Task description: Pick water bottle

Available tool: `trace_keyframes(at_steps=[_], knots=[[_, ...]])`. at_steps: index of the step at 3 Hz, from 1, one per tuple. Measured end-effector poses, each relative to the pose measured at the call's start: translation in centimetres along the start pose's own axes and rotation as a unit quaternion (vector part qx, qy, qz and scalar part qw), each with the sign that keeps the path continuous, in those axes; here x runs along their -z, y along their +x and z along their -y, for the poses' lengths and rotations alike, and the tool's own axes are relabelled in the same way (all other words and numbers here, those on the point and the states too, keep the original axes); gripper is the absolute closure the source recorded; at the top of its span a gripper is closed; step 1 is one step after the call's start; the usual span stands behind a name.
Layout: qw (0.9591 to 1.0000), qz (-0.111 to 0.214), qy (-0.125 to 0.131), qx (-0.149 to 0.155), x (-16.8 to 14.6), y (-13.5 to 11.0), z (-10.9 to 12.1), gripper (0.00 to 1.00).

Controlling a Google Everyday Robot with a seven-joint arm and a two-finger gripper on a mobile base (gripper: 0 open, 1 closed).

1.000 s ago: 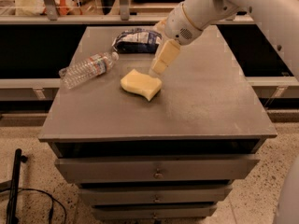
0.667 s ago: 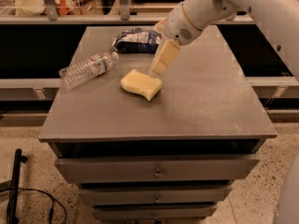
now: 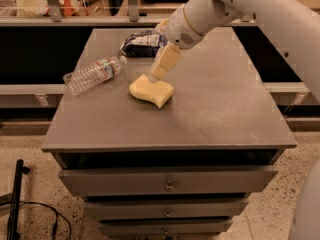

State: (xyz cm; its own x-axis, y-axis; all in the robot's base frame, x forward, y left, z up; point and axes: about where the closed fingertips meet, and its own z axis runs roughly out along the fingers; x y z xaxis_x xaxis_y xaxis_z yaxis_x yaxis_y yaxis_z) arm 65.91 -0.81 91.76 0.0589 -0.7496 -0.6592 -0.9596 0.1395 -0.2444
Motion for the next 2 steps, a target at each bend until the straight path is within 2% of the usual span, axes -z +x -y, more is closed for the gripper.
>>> trace_keyframes(at_steps=[1,2], knots=[[0.9995,0.026,-0.013,0.011,-2.3,-2.0,0.8,0.0],[0.9962,0.061,-0.059,0.018,-5.6,-4.2,1.6,0.0]])
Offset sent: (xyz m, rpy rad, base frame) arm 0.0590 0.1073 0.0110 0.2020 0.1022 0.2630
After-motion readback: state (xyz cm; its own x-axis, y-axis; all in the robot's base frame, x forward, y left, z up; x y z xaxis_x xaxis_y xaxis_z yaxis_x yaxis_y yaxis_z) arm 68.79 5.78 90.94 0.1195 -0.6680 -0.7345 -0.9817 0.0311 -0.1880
